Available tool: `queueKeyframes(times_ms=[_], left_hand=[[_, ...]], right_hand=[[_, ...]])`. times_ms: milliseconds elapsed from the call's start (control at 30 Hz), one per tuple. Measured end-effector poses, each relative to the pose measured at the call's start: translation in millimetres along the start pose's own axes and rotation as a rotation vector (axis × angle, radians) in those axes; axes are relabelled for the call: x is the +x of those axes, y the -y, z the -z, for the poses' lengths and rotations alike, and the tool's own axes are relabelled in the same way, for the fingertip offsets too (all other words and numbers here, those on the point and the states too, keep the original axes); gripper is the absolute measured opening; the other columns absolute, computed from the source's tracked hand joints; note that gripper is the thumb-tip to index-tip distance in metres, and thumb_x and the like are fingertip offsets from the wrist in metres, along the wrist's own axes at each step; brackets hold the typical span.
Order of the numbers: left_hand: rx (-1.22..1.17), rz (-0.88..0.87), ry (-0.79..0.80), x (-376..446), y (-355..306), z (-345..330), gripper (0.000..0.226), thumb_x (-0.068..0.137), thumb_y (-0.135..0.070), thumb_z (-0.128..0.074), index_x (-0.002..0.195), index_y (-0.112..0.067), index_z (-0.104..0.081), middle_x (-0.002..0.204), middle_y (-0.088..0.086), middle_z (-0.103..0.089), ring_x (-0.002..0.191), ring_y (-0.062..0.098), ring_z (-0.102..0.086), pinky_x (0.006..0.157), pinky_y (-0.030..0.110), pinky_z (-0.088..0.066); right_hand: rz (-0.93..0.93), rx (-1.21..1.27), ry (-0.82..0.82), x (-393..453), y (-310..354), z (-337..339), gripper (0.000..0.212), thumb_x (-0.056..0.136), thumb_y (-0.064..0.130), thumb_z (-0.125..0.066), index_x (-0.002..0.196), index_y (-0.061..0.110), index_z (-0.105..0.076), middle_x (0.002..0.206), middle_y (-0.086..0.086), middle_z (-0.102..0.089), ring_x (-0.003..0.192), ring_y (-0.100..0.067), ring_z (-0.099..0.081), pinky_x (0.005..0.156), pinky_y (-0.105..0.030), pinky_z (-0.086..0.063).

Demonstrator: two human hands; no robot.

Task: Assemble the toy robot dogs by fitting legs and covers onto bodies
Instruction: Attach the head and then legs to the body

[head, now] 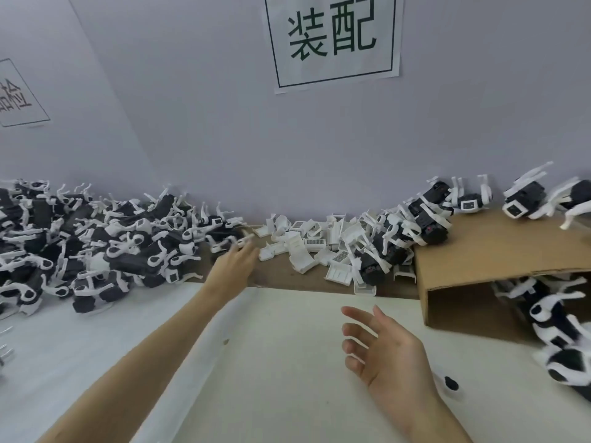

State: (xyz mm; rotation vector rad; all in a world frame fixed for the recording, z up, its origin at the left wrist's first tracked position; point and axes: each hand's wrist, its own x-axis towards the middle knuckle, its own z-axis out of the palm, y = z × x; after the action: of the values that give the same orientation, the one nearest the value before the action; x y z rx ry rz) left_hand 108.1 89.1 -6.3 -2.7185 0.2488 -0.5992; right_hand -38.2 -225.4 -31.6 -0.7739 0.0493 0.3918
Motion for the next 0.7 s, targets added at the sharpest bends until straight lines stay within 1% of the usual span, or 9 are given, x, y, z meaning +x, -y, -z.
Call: queueKeyframes(times_ms=[67, 133, 233, 333, 433, 500, 567, 633, 700], left_hand=[[-0.283, -0.087, -0.204, -18, -28, 29, 0.056, 0.086, 0.016, -0.054, 0.139, -0.003, -0.056, 0.155, 0.011, -0.049, 0.127, 0.038, -0.057, 0.088, 0.045, -0.059], [-0.607, -0.157, -0.399, -40, -63, 59, 0.049, 0.089, 0.018, -0.056, 0.132, -0.004, -0.06, 0.142, 0.007, -0.059, 0.118, 0.032, -0.062, 0.09, 0.04, -0.057], [-1.083, -0.091, -0.54, -71, -116, 100, 0.036, 0.105, 0.006, -0.053, 0.134, -0.011, -0.063, 0.134, -0.005, -0.062, 0.111, 0.017, -0.068, 0.092, 0.028, -0.057], [-1.534, 0.115, -0.457, -97, -159, 122, 0.033, 0.108, 0.003, -0.053, 0.13, -0.018, -0.067, 0.116, 0.002, -0.072, 0.095, 0.02, -0.074, 0.082, 0.023, -0.057], [-1.816, 0.244, -0.317, -112, -180, 126, 0.025, 0.11, -0.008, -0.055, 0.128, -0.02, -0.068, 0.114, -0.002, -0.078, 0.101, 0.019, -0.078, 0.086, 0.023, -0.058], [-1.903, 0.292, -0.231, -116, -182, 123, 0.023, 0.11, -0.012, -0.058, 0.128, -0.02, -0.069, 0.117, -0.007, -0.079, 0.104, 0.02, -0.078, 0.092, 0.026, -0.056], [-1.985, 0.351, -0.15, -119, -179, 118, 0.022, 0.11, -0.021, -0.06, 0.129, -0.016, -0.069, 0.118, 0.001, -0.078, 0.104, 0.027, -0.077, 0.1, 0.039, -0.056], [-2.083, 0.399, -0.056, -120, -177, 115, 0.035, 0.106, -0.04, -0.064, 0.127, -0.011, -0.068, 0.118, 0.012, -0.077, 0.1, 0.036, -0.077, 0.099, 0.047, -0.058], [-2.056, 0.453, 0.045, -120, -175, 111, 0.055, 0.093, -0.055, -0.072, 0.124, -0.01, -0.062, 0.113, 0.014, -0.078, 0.092, 0.038, -0.078, 0.096, 0.046, -0.061]], right_hand=[[0.015, 0.018, -0.015, -1, 0, 0, 0.048, 0.093, 0.038, -0.06, 0.118, 0.0, -0.075, 0.089, -0.015, -0.066, 0.066, -0.022, -0.061, 0.05, -0.029, -0.048], [0.036, 0.019, -0.049, -4, 0, -1, 0.043, 0.099, 0.034, -0.058, 0.124, 0.002, -0.072, 0.094, -0.015, -0.071, 0.069, -0.023, -0.066, 0.051, -0.029, -0.052], [0.091, -0.001, -0.145, -9, 2, -2, 0.035, 0.103, 0.025, -0.059, 0.132, 0.007, -0.064, 0.116, -0.022, -0.073, 0.092, -0.031, -0.077, 0.067, -0.034, -0.059], [0.185, 0.022, -0.156, -16, 7, 1, 0.04, 0.102, 0.027, -0.063, 0.138, 0.01, -0.057, 0.135, -0.023, -0.062, 0.113, -0.038, -0.071, 0.085, -0.044, -0.061], [0.258, -0.065, -0.088, -26, 16, 8, 0.04, 0.1, 0.033, -0.065, 0.136, 0.015, -0.061, 0.131, -0.013, -0.07, 0.119, -0.035, -0.069, 0.088, -0.043, -0.062], [0.292, -0.137, -0.089, -30, 21, 12, 0.035, 0.094, 0.034, -0.07, 0.122, 0.013, -0.069, 0.121, -0.01, -0.075, 0.116, -0.034, -0.071, 0.083, -0.035, -0.063], [0.326, -0.236, -0.134, -32, 24, 12, 0.045, 0.084, 0.042, -0.077, 0.113, 0.008, -0.073, 0.115, -0.009, -0.077, 0.111, -0.027, -0.073, 0.08, -0.029, -0.062], [0.358, -0.342, -0.161, -32, 22, 11, 0.055, 0.075, 0.049, -0.08, 0.111, 0.008, -0.075, 0.112, -0.008, -0.078, 0.107, -0.022, -0.075, 0.079, -0.026, -0.061], [0.38, -0.446, -0.168, -32, 18, 10, 0.057, 0.074, 0.053, -0.08, 0.11, 0.008, -0.078, 0.109, -0.009, -0.078, 0.104, -0.024, -0.075, 0.079, -0.027, -0.06]])
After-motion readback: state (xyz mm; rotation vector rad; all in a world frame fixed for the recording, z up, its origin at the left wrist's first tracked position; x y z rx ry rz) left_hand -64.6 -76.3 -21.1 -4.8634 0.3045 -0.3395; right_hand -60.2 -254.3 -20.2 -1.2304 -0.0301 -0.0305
